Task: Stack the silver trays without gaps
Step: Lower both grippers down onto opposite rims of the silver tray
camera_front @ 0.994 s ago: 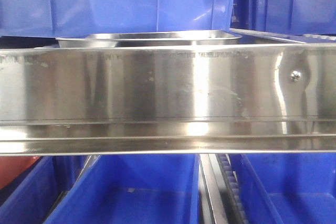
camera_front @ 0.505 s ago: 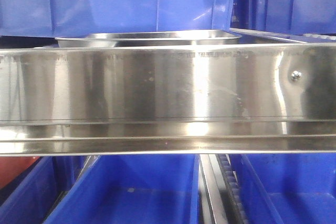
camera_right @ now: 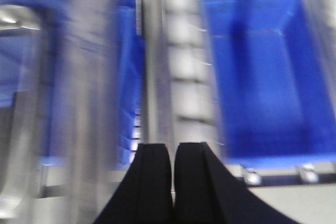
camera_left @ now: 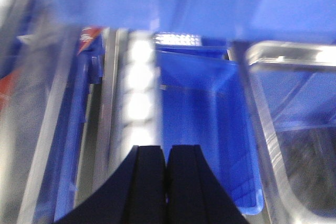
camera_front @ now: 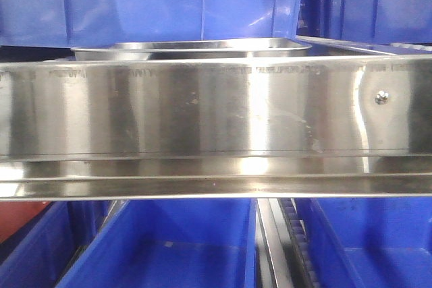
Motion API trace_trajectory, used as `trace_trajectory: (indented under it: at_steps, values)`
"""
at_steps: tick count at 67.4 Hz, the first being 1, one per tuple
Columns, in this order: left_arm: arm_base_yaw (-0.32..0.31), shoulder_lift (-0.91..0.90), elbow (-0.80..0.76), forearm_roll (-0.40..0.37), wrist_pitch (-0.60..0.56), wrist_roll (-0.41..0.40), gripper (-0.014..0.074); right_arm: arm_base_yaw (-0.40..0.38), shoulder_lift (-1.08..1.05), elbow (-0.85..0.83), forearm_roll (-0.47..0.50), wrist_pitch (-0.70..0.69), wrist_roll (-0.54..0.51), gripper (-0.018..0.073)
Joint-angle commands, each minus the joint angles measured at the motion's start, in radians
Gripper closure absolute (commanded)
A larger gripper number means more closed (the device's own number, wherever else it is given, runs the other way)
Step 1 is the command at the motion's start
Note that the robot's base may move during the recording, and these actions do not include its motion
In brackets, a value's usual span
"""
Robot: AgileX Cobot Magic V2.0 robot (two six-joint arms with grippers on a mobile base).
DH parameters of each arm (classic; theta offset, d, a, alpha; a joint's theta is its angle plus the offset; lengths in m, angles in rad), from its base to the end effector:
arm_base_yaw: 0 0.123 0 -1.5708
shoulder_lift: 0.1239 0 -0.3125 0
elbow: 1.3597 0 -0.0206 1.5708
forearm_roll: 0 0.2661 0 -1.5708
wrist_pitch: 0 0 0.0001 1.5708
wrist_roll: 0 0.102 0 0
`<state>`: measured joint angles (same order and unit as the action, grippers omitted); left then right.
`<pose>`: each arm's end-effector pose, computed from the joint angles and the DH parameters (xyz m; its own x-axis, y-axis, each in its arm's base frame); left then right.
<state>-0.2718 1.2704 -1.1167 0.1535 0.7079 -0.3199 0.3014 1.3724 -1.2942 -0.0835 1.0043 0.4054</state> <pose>0.2772 -0.0667 0.3629 -0.6958 -0.0142 -0.7181 0.0593 0.9953 -0.0772 0.2868 0.0816 0.3723 -0.8404 0.1072 -0.5313 0.0395 0.9897 0.1373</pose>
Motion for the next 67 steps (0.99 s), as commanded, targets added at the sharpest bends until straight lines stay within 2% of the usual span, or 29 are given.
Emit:
trace_trajectory:
  at_steps: [1, 5, 14, 23, 38, 51, 67]
  values:
    - [-0.078, 0.075, -0.09, 0.105, 0.051, -0.14, 0.0613, 0.058, 0.068, -0.083, -0.029, 0.024, 0.046, 0.0575]
    - [-0.109, 0.137, -0.16, 0.124, 0.099, -0.185, 0.0613, 0.079, 0.121, -0.136, -0.029, 0.059, 0.074, 0.0575]
    - [-0.155, 0.257, -0.293, 0.118, 0.193, -0.187, 0.0613, 0.11, 0.216, -0.229, -0.029, 0.078, 0.102, 0.0575]
    - [-0.165, 0.347, -0.386, 0.108, 0.264, -0.187, 0.0613, 0.127, 0.291, -0.27, -0.029, 0.101, 0.133, 0.0575]
    - [-0.165, 0.4, -0.393, 0.048, 0.288, -0.187, 0.0613, 0.15, 0.353, -0.274, -0.023, 0.11, 0.137, 0.0575]
    - [-0.165, 0.411, -0.392, 0.056, 0.296, -0.185, 0.0613, 0.15, 0.366, -0.274, 0.019, 0.083, 0.137, 0.0575]
    - [-0.165, 0.413, -0.392, 0.057, 0.298, -0.185, 0.0613, 0.15, 0.366, -0.286, 0.023, 0.077, 0.137, 0.0575]
